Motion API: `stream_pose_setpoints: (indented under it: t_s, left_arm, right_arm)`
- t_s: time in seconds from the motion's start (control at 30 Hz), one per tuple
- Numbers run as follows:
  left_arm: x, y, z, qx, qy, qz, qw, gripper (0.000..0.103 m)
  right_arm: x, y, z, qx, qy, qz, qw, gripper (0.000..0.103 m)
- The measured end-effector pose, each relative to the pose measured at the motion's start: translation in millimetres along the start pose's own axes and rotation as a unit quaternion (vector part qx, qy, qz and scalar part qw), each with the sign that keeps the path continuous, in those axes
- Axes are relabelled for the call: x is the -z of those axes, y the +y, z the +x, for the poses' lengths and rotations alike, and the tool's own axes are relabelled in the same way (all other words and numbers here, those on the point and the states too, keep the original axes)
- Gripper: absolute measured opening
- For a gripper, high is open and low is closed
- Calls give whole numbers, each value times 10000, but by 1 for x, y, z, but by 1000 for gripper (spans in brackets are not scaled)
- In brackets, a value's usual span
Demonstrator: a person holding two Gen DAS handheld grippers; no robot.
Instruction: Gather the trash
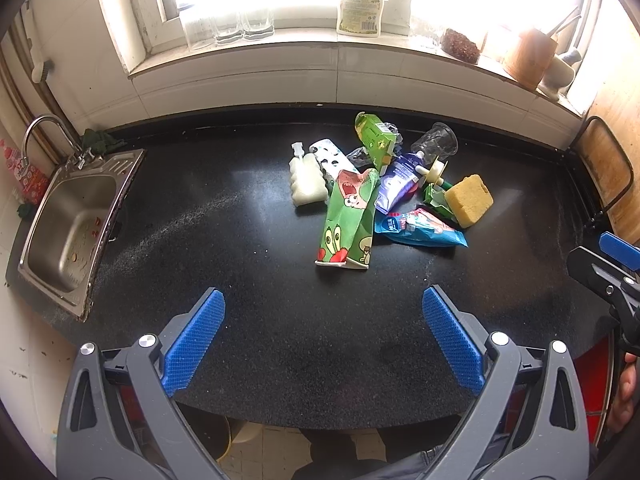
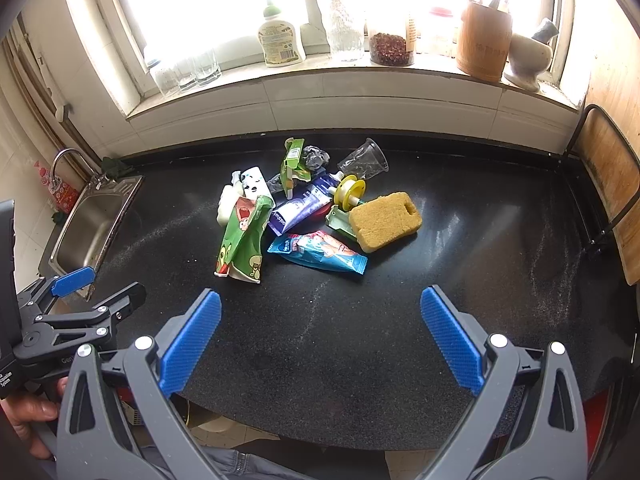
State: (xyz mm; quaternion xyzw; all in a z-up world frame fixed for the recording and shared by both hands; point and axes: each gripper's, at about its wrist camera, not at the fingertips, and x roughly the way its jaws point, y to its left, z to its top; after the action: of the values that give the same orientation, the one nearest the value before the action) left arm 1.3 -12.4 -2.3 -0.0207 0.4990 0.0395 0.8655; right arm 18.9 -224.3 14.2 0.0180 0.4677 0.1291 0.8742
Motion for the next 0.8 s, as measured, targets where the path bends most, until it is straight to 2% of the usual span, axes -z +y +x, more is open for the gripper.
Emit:
stream_pose_setpoints:
  t_s: [0.23, 0.43, 0.6, 0.7, 0.8]
  left_arm:
    - [-3, 0, 8, 4, 36, 17, 10000, 96]
    - [-13, -7, 31, 31, -21, 223, 9997, 96]
    - [-26, -20, 75, 162, 45, 526, 9985, 96]
    - [-31, -24, 112, 210, 129, 605, 9979, 96]
    - [-34, -25, 154, 240, 415, 605, 9970, 96]
  right_arm:
    - [-2, -4, 7, -29, 24, 49, 10000, 97]
    - [-13, -26, 30, -169, -129, 28, 9998, 97]
    - [-30, -54, 70, -231, -81, -169, 9996, 97]
    - [-43, -73, 114, -330, 148, -415, 9985, 97]
    - [-50, -87, 154, -450, 432, -565, 9965, 97]
